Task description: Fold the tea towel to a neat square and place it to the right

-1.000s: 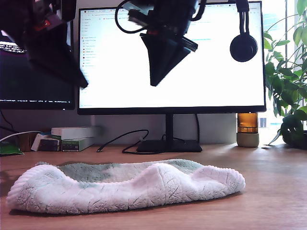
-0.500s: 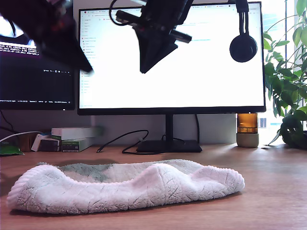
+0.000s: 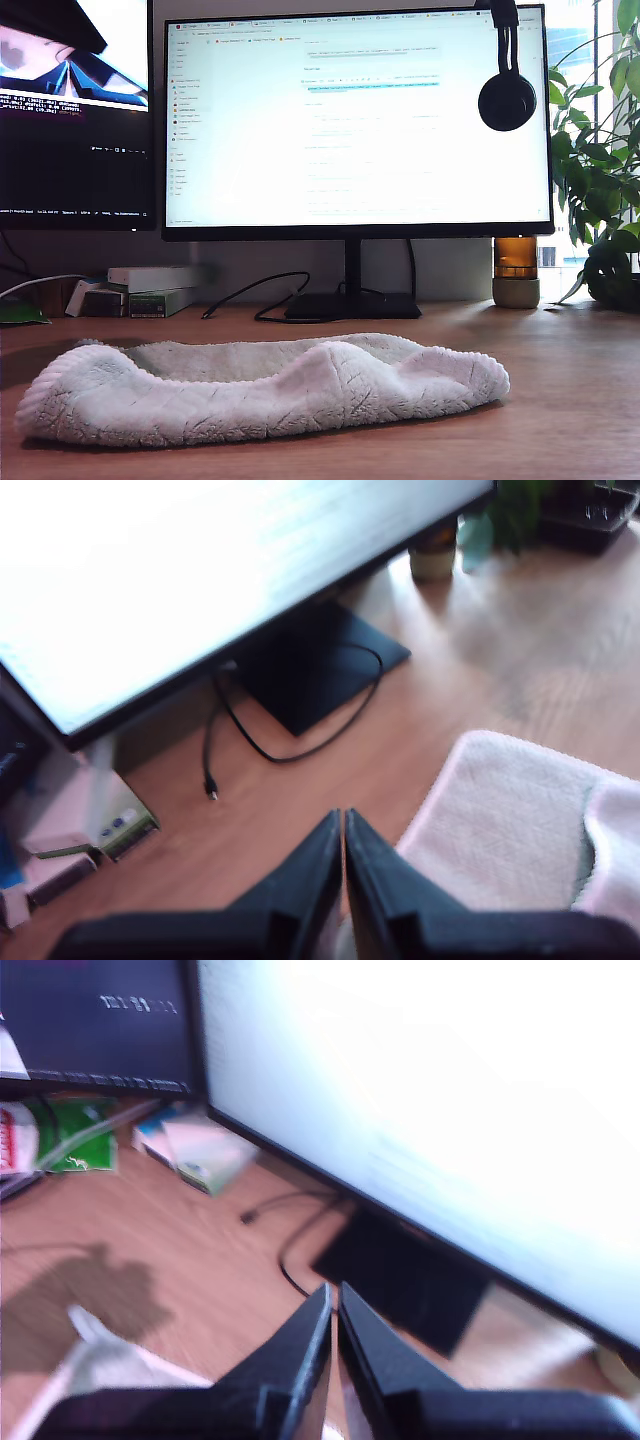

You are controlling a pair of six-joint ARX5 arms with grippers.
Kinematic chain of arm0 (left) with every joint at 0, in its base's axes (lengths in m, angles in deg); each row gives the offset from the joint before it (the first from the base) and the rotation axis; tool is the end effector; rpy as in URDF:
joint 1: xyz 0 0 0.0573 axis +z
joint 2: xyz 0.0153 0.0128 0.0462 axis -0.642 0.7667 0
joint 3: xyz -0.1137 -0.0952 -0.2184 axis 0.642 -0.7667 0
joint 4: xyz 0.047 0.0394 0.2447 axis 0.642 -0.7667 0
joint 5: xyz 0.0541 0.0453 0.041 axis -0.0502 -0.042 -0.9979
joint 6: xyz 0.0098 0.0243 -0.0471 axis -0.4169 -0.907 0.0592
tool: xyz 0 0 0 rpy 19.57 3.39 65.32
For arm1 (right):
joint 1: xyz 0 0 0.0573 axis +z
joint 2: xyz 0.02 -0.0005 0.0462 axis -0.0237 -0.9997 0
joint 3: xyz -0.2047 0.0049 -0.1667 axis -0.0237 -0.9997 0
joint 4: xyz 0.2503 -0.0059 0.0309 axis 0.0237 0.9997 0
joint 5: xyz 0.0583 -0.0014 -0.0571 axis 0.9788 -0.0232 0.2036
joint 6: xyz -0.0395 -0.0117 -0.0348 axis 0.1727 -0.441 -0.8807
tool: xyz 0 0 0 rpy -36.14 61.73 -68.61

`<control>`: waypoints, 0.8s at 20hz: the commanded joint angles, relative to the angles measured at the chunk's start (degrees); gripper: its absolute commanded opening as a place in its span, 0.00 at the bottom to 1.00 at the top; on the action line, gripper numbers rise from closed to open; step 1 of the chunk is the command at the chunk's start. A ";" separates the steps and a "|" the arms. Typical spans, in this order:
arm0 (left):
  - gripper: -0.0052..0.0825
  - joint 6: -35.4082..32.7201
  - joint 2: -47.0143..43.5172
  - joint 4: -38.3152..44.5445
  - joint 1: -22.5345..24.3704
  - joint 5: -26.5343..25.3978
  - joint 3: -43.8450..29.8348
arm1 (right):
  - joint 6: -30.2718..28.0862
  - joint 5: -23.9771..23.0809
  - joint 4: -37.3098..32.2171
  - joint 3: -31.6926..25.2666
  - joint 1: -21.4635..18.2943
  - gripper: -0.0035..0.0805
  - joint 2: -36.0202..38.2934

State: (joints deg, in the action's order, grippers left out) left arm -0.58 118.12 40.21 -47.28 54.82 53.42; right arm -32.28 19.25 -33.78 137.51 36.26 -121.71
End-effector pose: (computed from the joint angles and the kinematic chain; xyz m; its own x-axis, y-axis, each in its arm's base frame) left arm 0.2228 -0.0430 0.3424 0.6977 -0.5862 -0.4119 0.6624 0.7468 0.0593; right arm 0.2504 0.1707 0.4169 0.7810 0.4037 -0.4766 -0.5105 0.8522 -0.1148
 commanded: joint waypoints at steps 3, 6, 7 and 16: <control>0.04 3.61 -5.68 6.60 0.24 0.17 -8.76 | 0.50 -0.44 -5.64 -13.49 -0.20 0.03 8.50; 0.04 7.26 -10.60 11.41 0.20 0.28 -17.07 | 1.31 -1.66 -10.25 -23.37 -0.22 0.03 15.47; 0.04 8.09 -12.11 12.44 0.20 0.26 -19.65 | 1.44 -1.73 -11.50 -26.49 -0.22 0.03 17.55; 0.04 15.76 -20.50 11.08 -1.18 0.63 -33.51 | 2.93 -1.90 -12.83 -51.25 -0.59 0.03 28.37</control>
State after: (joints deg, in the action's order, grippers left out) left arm 14.72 97.29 51.33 -47.98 55.26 20.61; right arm -29.70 17.54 -46.31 86.34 35.86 -93.60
